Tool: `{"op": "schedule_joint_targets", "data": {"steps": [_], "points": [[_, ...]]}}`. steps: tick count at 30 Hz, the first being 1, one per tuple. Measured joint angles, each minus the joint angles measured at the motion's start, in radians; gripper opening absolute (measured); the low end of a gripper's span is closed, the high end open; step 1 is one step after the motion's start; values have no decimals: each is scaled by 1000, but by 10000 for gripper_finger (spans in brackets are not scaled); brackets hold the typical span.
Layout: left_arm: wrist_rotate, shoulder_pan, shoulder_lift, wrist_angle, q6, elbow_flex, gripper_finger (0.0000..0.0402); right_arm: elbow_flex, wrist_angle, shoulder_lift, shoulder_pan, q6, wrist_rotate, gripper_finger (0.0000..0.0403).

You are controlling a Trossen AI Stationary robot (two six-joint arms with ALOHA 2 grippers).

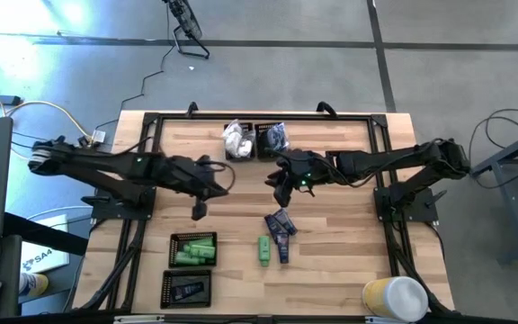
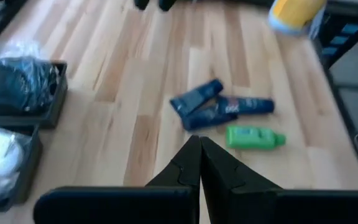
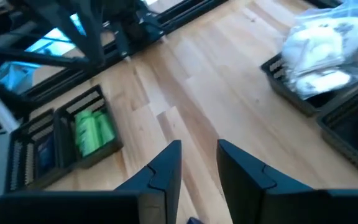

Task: Pick & Place Travel size toiletries
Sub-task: Put the dark blue shave cream into the bottom left basket

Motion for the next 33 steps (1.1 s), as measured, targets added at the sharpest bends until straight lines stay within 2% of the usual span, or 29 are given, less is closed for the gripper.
{"op": "schedule_joint_targets", "data": {"steps": [6, 12, 16, 22, 27, 33], "points": [[24, 0, -208, 174, -16, -201, 0, 0, 13, 0, -5, 103, 27, 94], [25, 0, -382, 159, -30, -286, 0, 0, -6, 0, 21, 214, 44, 92], [25, 0, -472, 151, -26, -311, 0, 0, -45, 0, 54, 335, 66, 75], [24, 0, -522, 146, -6, -325, 0, 0, -148, 0, 131, 491, 120, 13], [17, 0, -517, 140, 23, -326, 0, 0, -217, 0, 181, 578, 122, 3], [-45, 0, -508, 177, -3, -326, 0, 0, -435, 0, 208, 706, 83, 2]]}}
